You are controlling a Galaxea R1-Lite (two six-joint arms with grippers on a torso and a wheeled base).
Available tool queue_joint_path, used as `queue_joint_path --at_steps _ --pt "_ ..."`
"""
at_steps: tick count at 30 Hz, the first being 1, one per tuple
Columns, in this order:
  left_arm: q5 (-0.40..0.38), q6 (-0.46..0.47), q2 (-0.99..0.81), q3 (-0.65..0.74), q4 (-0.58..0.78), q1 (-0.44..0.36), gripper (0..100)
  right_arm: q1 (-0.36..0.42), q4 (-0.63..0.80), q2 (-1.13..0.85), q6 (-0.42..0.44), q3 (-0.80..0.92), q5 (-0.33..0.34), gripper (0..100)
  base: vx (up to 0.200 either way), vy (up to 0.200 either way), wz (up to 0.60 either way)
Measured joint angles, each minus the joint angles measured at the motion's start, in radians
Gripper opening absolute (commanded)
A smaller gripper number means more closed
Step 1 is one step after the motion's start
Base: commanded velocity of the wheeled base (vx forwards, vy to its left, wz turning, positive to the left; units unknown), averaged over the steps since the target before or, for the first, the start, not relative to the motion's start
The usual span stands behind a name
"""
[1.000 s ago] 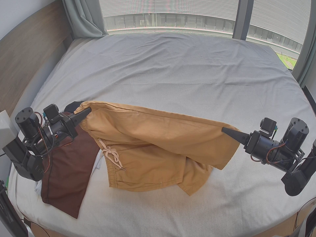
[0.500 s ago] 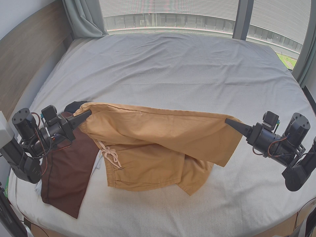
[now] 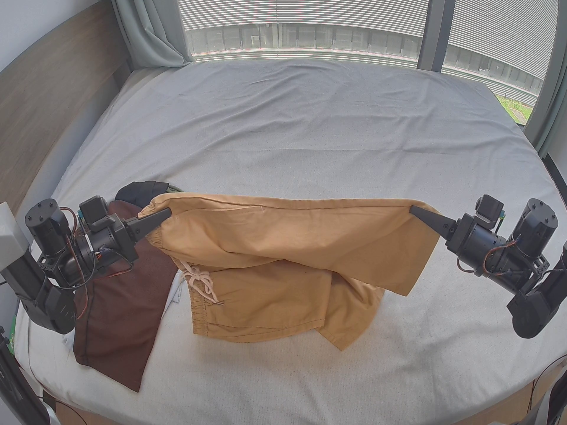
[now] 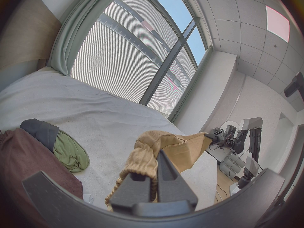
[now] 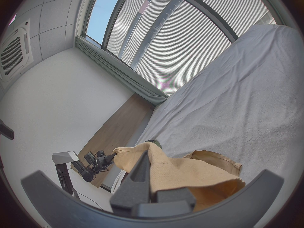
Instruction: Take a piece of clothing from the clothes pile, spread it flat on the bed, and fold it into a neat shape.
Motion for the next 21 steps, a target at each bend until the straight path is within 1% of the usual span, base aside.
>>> queue_joint_path --at_steps 5,11,21 --pt "0.0 -0.007 0.0 -0.008 0.0 0.005 0 -0.012 0.001 0.003 0.0 -0.006 0.0 0 0.0 0.0 0.0" --pt "0.006 -0.045 0.005 -0.021 0.0 0.007 0 -0.033 0.001 0.008 0.0 -0.011 0.0 0 0.0 0.0 0.0" --pt "0.009 -0.047 0.008 -0.027 0.0 0.009 0 -0.045 0.001 0.012 0.0 -0.017 0.0 0 0.0 0.0 0.0"
